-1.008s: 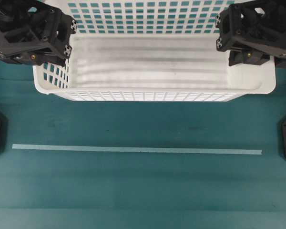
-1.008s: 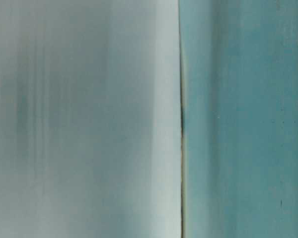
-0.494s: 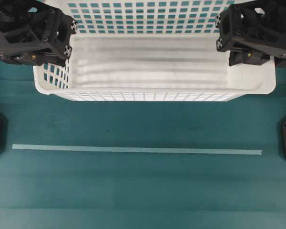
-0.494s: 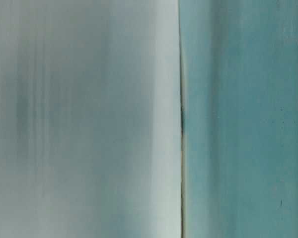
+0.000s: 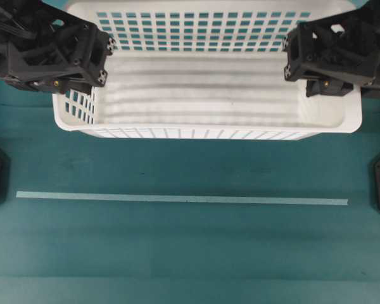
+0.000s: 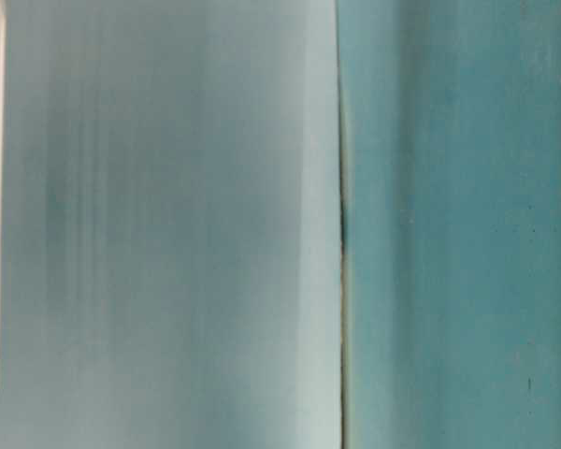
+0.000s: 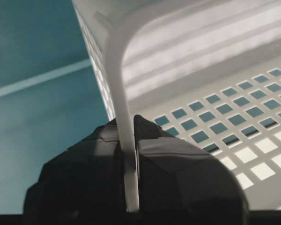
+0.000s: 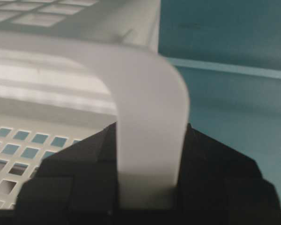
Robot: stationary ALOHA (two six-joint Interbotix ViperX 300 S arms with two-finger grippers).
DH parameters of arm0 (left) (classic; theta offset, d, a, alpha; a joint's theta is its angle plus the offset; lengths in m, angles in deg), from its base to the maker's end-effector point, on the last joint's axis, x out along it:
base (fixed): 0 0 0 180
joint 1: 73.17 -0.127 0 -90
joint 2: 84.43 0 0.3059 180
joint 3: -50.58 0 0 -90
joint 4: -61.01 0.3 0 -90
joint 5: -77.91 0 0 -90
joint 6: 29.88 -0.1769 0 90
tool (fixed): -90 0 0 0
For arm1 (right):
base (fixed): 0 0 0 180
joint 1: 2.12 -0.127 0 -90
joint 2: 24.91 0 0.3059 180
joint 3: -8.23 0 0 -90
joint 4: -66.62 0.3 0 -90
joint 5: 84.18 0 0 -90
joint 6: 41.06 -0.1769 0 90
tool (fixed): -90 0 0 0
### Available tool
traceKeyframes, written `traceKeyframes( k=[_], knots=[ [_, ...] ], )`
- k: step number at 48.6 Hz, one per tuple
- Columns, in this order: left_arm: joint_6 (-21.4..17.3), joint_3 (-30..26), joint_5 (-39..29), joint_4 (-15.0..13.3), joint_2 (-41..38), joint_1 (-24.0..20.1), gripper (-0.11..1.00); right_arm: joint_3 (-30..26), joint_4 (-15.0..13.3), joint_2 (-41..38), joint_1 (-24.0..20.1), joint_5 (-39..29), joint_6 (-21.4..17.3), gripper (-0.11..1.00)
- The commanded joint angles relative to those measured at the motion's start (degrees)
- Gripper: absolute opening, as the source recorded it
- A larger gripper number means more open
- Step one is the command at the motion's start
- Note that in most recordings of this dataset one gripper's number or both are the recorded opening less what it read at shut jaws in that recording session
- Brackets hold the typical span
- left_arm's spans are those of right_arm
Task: Lift the white basket with both hands.
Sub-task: 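Lower the held basket back down onto the table with both grippers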
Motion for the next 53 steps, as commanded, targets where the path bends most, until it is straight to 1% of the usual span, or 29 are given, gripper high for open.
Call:
traceKeyframes(
  k=[1, 9, 16, 21, 25, 29, 41, 48, 53],
  knots=[
    [-2.37, 0.79, 0.18, 0.00, 0.26, 1.05, -0.02, 1.67, 0.00, 0.09, -0.79, 0.53, 3.25, 0.20],
    [-1.85, 5.10, 1.32, 0.09, 0.18, 1.41, -0.02, 6.77, 0.26, 0.88, -0.70, 4.75, 3.08, 0.20],
    [-1.76, 9.49, 4.13, 0.09, 0.26, 1.41, -0.02, 11.87, 0.70, 1.05, -0.53, 9.14, 2.99, 0.20],
    [-1.41, 14.15, 7.12, 0.00, 0.70, 1.41, -0.02, 16.44, 1.67, 0.88, -0.53, 12.92, 2.90, 0.20],
    [-0.44, 16.70, 9.93, 0.00, 1.05, 1.41, -0.02, 18.81, 2.64, 0.79, -0.62, 15.73, 2.81, 0.20],
    [0.79, 18.54, 12.83, 0.00, 1.32, 1.41, -0.02, 20.65, 2.81, 0.53, -0.70, 17.93, 2.64, 0.20],
    [1.05, 24.70, 16.44, 0.00, 1.32, 1.49, -0.02, 24.61, 2.90, -0.70, -0.79, 20.83, 2.72, 0.20],
    [1.14, 29.18, 20.21, 0.00, 1.41, 1.49, -0.02, 27.33, 3.25, -2.02, -0.97, 23.03, 2.81, 0.20],
    [1.67, 31.38, 23.03, 0.00, 1.32, 1.49, -0.02, 29.62, 3.52, -2.90, -1.23, 25.14, 2.81, 0.20]
  ],
)
